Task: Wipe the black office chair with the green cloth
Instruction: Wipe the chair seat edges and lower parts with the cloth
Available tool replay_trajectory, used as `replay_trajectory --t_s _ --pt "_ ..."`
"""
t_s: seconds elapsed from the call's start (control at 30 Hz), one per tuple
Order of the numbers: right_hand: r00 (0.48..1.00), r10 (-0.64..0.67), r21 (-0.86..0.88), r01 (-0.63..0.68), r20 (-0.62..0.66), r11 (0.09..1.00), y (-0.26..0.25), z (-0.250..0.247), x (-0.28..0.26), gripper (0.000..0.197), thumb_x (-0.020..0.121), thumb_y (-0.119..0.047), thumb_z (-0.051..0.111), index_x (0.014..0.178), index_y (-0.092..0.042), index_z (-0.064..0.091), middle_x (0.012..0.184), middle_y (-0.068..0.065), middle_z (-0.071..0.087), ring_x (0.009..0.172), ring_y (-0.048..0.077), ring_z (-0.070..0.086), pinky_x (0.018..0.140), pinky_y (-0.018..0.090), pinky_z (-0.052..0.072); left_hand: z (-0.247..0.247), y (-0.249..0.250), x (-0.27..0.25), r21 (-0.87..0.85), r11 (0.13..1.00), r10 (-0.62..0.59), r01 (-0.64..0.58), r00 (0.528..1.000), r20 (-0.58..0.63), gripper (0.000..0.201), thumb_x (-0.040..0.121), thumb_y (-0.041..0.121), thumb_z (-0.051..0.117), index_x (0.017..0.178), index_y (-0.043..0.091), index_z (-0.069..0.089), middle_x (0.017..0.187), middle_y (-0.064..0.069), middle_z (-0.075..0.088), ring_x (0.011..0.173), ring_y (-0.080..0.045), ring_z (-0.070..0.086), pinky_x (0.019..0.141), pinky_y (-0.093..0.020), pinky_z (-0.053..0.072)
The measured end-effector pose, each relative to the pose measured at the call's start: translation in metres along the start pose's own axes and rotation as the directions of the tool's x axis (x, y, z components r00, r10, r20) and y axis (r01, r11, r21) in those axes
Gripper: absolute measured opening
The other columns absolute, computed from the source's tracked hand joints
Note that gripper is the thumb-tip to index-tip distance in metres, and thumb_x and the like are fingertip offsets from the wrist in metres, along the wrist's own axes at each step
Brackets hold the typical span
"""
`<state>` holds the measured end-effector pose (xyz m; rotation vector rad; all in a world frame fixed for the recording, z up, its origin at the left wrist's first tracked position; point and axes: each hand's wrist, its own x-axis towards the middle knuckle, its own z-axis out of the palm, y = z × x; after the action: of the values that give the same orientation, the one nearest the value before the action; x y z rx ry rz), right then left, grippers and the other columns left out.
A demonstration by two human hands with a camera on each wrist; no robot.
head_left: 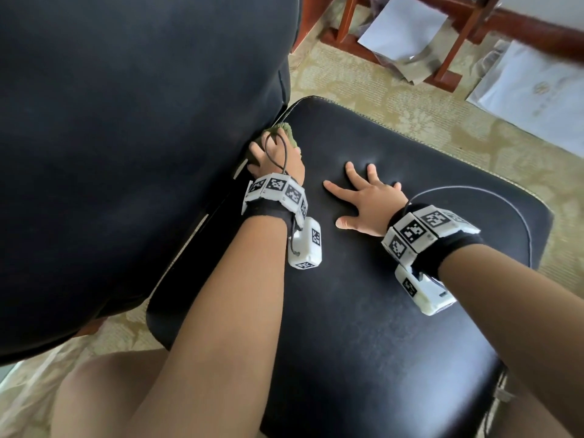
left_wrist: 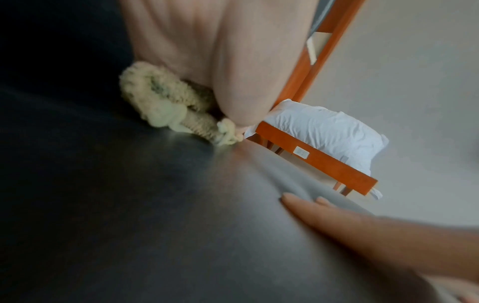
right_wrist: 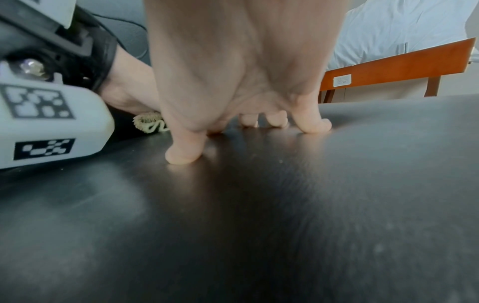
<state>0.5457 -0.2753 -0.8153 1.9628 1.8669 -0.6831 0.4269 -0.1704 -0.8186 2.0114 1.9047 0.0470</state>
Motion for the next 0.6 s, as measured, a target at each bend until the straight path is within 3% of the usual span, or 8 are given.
replay_trajectory --t_s 0.1,0.2,0.43,0.6 --pt "1.000 0.004 -0.003 -0.004 0.002 1.000 -0.001 0.000 0.000 0.069 0.091 -0.058 0.040 0.143 -0.051 -0.005 0.157 -0.007 -0.013 0.144 0.031 -0.006 0.104 0.060 0.027 0.001 -0.011 -0.006 0.074 0.997 0.006 -0.004 1.000 -0.030 0.045 0.099 0.036 0.040 0.141 0.020 0.032 0.149 -0.002 0.026 0.131 -0.029 0.025 0.101 -0.060 0.028" --pt "1.000 0.017 -0.007 -0.017 -0.011 1.000 -0.003 0.001 -0.001 0.069 0.091 -0.058 0.040 0.143 -0.051 -0.004 0.157 -0.007 -0.013 0.144 0.031 -0.005 0.105 0.059 0.027 -0.002 -0.027 -0.016 0.089 0.996 0.004 0.000 0.999 -0.046 0.043 0.099 0.035 0.041 0.138 0.018 0.037 0.146 -0.003 0.031 0.128 -0.029 0.029 0.101 -0.060 0.029" --pt "1.000 0.016 0.005 -0.016 -0.026 1.000 -0.008 -0.003 -0.002 0.069 0.090 -0.057 0.043 0.143 -0.052 -0.001 0.157 -0.008 -0.010 0.144 0.029 -0.005 0.106 0.061 0.024 -0.007 -0.070 -0.047 0.121 0.992 -0.023 0.031 0.997 -0.068 0.038 0.098 0.033 0.041 0.131 0.014 0.042 0.141 -0.007 0.039 0.125 -0.031 0.036 0.103 -0.056 0.030" --pt "0.999 0.005 0.017 -0.005 -0.036 1.000 -0.010 -0.002 -0.001 0.069 0.090 -0.057 0.045 0.143 -0.053 0.001 0.157 -0.008 -0.009 0.144 0.028 -0.005 0.107 0.062 0.022 -0.004 -0.087 -0.062 0.101 0.993 -0.047 0.057 0.994 -0.095 0.045 0.097 0.030 0.043 0.137 0.010 0.039 0.142 -0.011 0.040 0.126 -0.032 0.036 0.104 -0.044 0.027"
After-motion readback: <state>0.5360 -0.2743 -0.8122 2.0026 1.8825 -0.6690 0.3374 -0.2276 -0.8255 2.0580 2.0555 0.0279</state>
